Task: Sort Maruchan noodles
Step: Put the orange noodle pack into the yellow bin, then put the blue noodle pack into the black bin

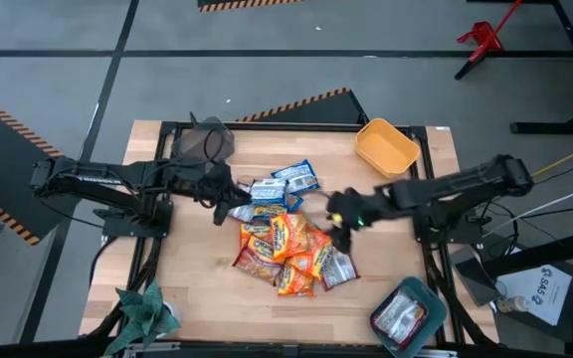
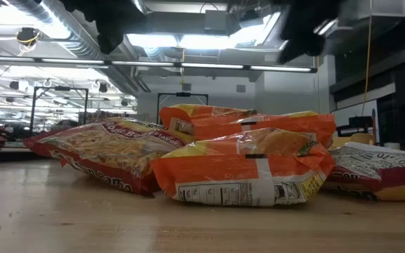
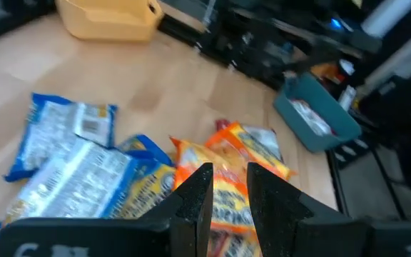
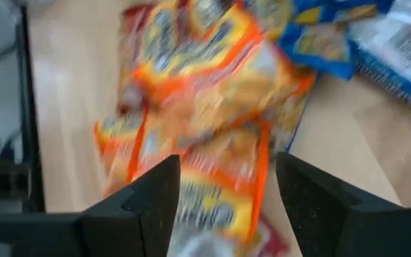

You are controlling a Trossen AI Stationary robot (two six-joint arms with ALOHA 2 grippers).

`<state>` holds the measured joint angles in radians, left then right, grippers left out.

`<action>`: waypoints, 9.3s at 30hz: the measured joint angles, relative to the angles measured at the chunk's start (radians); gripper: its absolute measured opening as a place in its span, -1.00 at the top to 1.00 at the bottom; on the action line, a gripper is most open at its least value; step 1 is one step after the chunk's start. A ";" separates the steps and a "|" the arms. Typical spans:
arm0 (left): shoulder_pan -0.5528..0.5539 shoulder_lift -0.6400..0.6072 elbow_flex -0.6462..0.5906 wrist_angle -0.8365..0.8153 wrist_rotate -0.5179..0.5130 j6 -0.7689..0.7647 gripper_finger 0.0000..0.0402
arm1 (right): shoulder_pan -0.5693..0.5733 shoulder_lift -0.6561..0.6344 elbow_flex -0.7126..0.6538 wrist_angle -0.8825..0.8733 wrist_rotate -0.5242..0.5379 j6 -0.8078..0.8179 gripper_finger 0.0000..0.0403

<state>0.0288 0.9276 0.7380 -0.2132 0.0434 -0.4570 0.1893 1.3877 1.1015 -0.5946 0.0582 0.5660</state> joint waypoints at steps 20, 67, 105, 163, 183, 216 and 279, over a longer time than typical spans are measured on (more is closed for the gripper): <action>-0.073 0.152 -0.001 0.078 0.113 0.294 0.59 | -0.132 0.313 -0.002 0.289 -0.101 0.140 -0.08; -0.060 0.616 -0.199 0.660 -0.056 0.122 0.99 | -0.131 0.311 -0.115 0.472 -0.040 0.417 -0.08; -0.060 0.677 -0.182 0.673 -0.083 0.040 0.99 | -0.131 0.375 -0.114 0.601 -0.127 0.424 0.94; 0.325 0.674 0.537 -0.040 0.027 0.260 0.99 | -0.676 0.009 -0.114 0.258 0.021 0.294 1.00; 0.330 0.674 0.544 -0.042 0.055 0.284 0.99 | -0.943 -0.246 -0.114 -0.075 0.235 0.290 1.00; 0.328 0.675 0.543 -0.068 0.056 0.338 0.99 | -0.863 -0.104 -0.114 -0.158 0.611 0.851 1.00; 0.324 0.675 0.542 -0.111 0.123 0.363 0.99 | -0.852 0.147 -0.114 -0.307 0.237 0.056 0.26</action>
<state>0.3527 1.6028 1.2804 -0.3245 0.1665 -0.0944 -0.6628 1.5343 0.9871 -0.9021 0.2955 0.6223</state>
